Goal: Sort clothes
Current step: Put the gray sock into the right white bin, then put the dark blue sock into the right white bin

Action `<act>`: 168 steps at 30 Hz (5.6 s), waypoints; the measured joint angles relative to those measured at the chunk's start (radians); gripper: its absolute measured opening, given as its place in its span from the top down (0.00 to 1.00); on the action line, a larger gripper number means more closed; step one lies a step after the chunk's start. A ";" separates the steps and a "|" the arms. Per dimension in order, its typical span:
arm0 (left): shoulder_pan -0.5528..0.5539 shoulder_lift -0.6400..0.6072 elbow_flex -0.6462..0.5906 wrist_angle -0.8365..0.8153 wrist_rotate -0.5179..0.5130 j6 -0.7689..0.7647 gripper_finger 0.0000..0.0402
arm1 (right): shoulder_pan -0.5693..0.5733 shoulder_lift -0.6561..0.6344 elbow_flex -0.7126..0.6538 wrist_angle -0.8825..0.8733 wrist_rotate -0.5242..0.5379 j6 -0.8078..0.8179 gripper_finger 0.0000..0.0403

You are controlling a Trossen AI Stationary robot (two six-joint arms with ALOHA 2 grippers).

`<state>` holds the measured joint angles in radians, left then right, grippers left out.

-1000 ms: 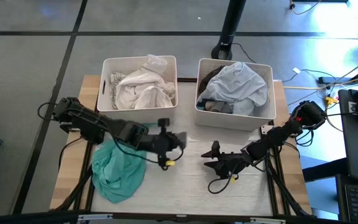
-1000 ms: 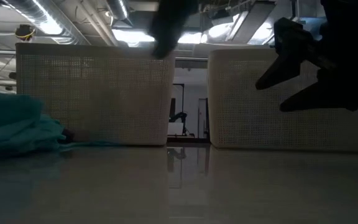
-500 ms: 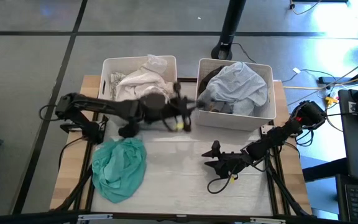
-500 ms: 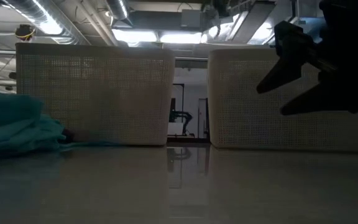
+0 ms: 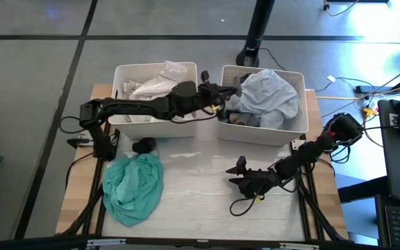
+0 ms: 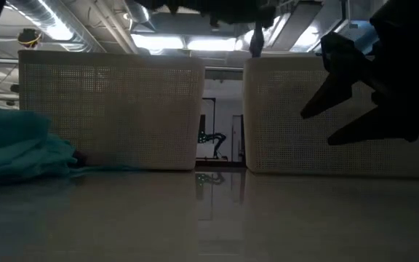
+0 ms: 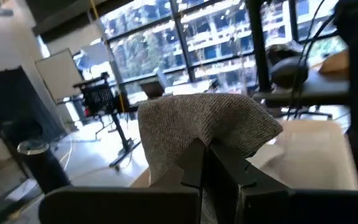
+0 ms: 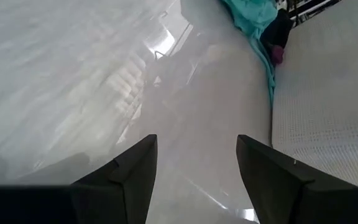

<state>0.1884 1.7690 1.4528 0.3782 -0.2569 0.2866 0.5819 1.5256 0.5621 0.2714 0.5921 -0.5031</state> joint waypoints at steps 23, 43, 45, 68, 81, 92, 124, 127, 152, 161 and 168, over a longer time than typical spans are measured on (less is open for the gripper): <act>-0.013 0.014 0.050 -0.332 -0.051 -0.031 0.56 | 0.000 0.002 0.000 -0.039 -0.008 0.015 0.45; -0.477 -0.294 0.083 -1.476 -0.363 -0.921 0.53 | 0.000 0.002 -0.001 -0.036 -0.006 0.104 0.45; -0.523 -0.294 0.075 -1.591 -0.354 -1.105 0.53 | 0.000 0.002 -0.001 -0.036 -0.001 0.107 0.45; -0.605 -0.293 -0.504 -1.735 -0.304 -1.926 0.53 | 0.000 0.002 -0.001 -0.034 0.030 0.107 0.45; -0.517 -0.293 -0.715 -1.514 -0.285 -1.905 0.53 | 0.000 0.002 -0.001 -0.035 0.029 0.107 0.45; -0.504 -0.293 -0.775 -1.476 -0.285 -1.819 0.74 | 0.000 0.002 -0.001 -0.035 0.030 0.106 0.45; -0.546 -0.293 -0.314 -1.035 -0.494 -0.963 0.97 | 0.000 0.003 -0.001 -0.035 0.029 0.106 0.45; -0.528 -0.293 -0.298 -0.827 -0.496 -0.762 0.97 | 0.000 0.003 -0.001 -0.035 0.029 0.106 0.45; -0.156 -0.157 -0.153 -0.033 -0.192 -0.148 0.97 | 0.000 0.003 0.000 -0.036 0.029 0.104 0.45; -0.082 0.024 -0.002 -0.009 -0.063 -0.230 0.97 | 0.000 0.003 0.000 -0.043 0.027 0.104 0.45; -0.033 0.099 0.000 0.045 -0.063 -0.262 0.95 | 0.000 0.003 0.000 -0.054 0.014 0.104 0.45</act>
<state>0.1554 1.8685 1.4528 0.4232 -0.3199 0.0243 0.5823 1.5284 0.5621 0.2173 0.6062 -0.3994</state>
